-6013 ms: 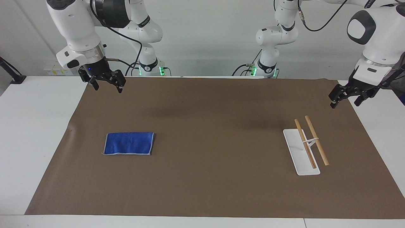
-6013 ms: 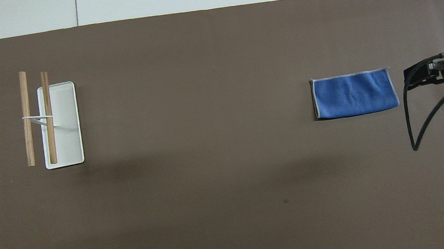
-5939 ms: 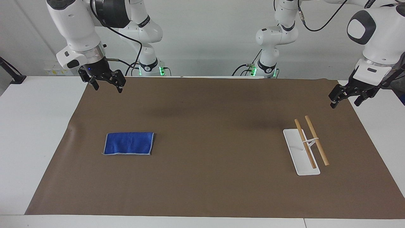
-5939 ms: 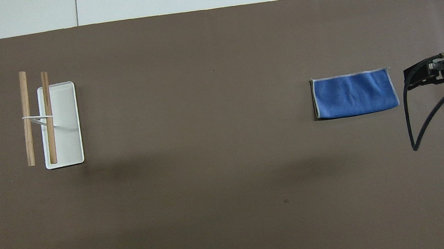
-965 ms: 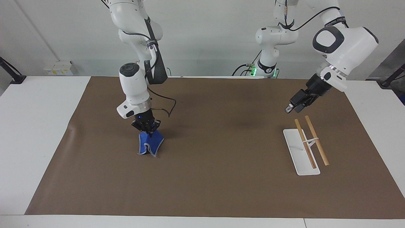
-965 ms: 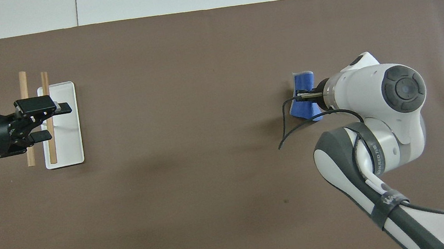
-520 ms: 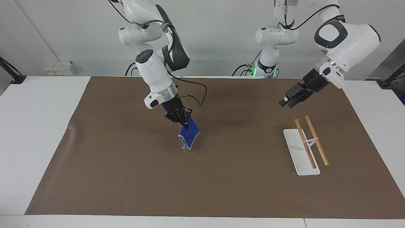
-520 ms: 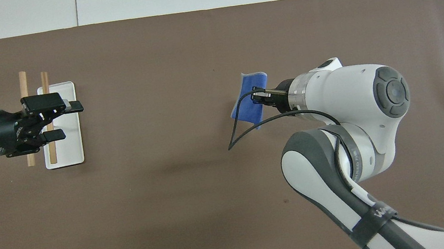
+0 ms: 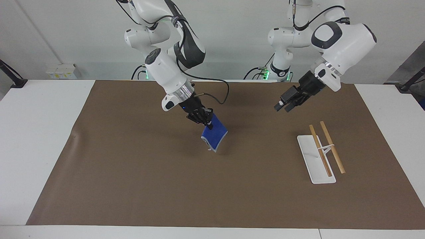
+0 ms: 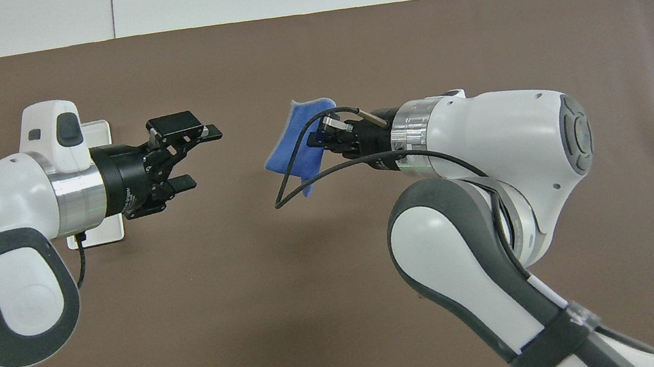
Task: Right arm passes towel to left arm to hang
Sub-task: 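Lift the towel with the right gripper toward the left gripper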
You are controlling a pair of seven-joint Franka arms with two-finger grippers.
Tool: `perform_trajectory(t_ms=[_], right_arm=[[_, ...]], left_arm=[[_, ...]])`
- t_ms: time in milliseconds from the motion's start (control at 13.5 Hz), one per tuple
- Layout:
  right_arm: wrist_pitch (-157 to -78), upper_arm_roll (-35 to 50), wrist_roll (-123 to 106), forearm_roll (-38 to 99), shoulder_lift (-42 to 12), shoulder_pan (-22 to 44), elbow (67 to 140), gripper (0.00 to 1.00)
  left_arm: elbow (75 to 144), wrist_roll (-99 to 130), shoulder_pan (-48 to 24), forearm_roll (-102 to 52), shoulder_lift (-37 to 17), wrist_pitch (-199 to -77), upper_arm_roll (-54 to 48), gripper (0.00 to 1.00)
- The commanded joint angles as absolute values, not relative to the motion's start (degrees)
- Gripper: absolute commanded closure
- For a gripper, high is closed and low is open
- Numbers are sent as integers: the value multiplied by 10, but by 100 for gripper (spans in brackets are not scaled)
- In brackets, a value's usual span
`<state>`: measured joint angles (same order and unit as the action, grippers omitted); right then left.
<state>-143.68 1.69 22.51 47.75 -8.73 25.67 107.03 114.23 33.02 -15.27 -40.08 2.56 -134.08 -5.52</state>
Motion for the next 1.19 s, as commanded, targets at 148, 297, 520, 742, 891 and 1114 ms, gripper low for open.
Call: perform_trajectory(t_ms=[148, 297, 520, 742, 891, 1114], right_arm=[[-1423, 16, 256, 540, -84, 258, 1038, 100], [-1407, 16, 258, 538, -77, 258, 1042, 100], [-1407, 15, 258, 538, -76, 258, 1044, 100], [-1405, 15, 258, 536, -68, 255, 1054, 100], [-1405, 15, 258, 535, -67, 254, 1054, 100], [-1404, 15, 258, 534, -66, 254, 1056, 100]], left_arm=[[1179, 393, -197, -415, 0, -1434, -47, 0], [1179, 409, -202, -423, -2, -1450, -47, 0], [1176, 427, -218, -439, -8, -1484, -47, 0], [1172, 455, -223, -440, -9, -1484, -47, 0], [1172, 485, -240, -440, -9, -1490, -47, 0], [1164, 533, -257, -440, -13, -1504, -47, 0]])
